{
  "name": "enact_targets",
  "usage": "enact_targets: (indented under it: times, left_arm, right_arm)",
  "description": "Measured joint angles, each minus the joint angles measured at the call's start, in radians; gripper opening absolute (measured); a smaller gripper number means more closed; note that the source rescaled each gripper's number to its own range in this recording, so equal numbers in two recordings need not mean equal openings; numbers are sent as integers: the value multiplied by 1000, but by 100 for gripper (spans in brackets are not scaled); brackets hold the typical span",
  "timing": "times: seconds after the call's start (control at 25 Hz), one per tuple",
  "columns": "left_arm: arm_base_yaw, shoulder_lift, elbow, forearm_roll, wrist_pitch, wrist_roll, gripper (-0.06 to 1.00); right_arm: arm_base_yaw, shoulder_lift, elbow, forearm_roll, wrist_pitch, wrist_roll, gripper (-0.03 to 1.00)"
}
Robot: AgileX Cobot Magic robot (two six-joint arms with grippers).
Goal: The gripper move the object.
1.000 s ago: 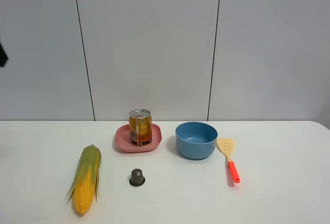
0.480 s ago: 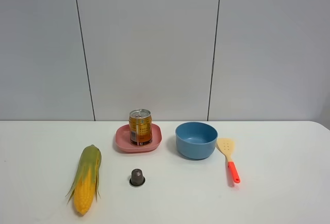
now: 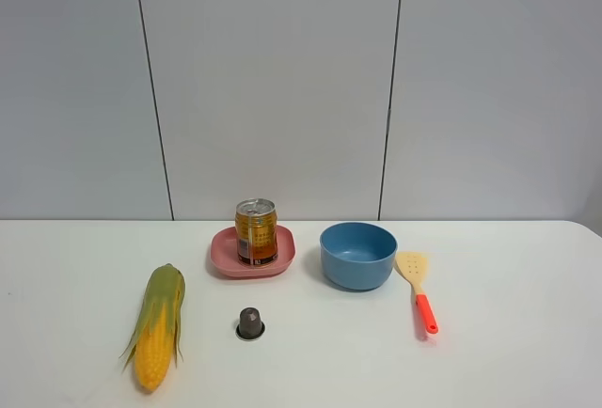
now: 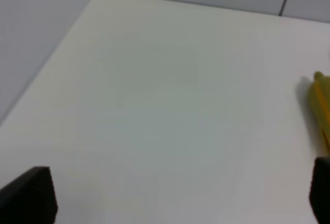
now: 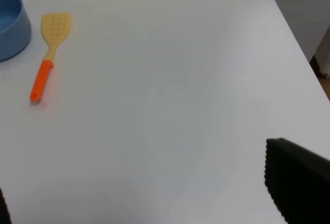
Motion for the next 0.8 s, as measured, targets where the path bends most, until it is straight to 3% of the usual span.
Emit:
enact_targets:
  times: [0.16,0.8]
  left_arm:
    - [0,-4,42,-37,-6,0,98]
    - [0,-5,42,-40,-12,3,99]
  right_arm:
    - [0,0,0,0,0,0,100]
    - [0,0,0,0,0,0,100]
